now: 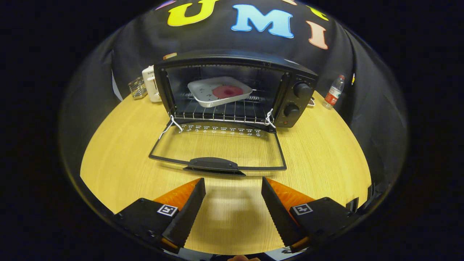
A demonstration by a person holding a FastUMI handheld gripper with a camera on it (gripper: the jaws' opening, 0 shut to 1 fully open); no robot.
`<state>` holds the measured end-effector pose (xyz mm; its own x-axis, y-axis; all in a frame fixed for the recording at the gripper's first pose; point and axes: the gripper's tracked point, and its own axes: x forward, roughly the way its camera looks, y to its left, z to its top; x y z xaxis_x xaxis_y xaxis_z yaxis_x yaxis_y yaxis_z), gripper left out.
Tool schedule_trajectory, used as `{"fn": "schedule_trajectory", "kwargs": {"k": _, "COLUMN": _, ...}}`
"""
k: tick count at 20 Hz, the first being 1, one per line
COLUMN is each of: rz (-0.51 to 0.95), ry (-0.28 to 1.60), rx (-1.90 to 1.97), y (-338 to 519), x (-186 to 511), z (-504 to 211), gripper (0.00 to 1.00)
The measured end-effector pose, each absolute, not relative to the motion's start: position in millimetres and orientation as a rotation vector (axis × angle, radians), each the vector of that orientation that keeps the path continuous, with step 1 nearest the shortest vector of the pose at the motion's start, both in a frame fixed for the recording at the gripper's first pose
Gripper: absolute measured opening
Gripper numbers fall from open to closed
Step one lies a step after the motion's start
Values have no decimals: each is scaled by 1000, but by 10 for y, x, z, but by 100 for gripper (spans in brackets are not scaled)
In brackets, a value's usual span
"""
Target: Open the toaster oven, put the food inside, and close the toaster oven door.
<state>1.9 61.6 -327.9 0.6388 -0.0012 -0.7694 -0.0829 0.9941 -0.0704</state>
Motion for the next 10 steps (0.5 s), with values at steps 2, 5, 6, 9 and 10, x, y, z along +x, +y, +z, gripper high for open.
{"fn": "schedule_trajectory", "kwargs": {"k": 2, "rz": 56, "ry": 916, "rx": -125, "y": 649, "x": 15, "z": -3394, "gripper": 99}}
{"fn": "schedule_trajectory", "kwargs": {"k": 5, "rz": 59, "ry": 944, "rx": -140, "y": 666, "x": 74, "z": -3520, "gripper": 99}}
{"fn": "schedule_trajectory", "kwargs": {"k": 6, "rz": 56, "ry": 955, "rx": -140, "y": 675, "x": 89, "z": -3549, "gripper": 98}}
{"fn": "schedule_trajectory", "kwargs": {"k": 9, "rz": 46, "ry": 961, "rx": -176, "y": 642, "x": 167, "z": -3655, "gripper": 97}}
{"fn": "schedule_trajectory", "kwargs": {"k": 10, "rz": 44, "ry": 973, "rx": -186, "y": 631, "x": 166, "z": -3683, "gripper": 97}}
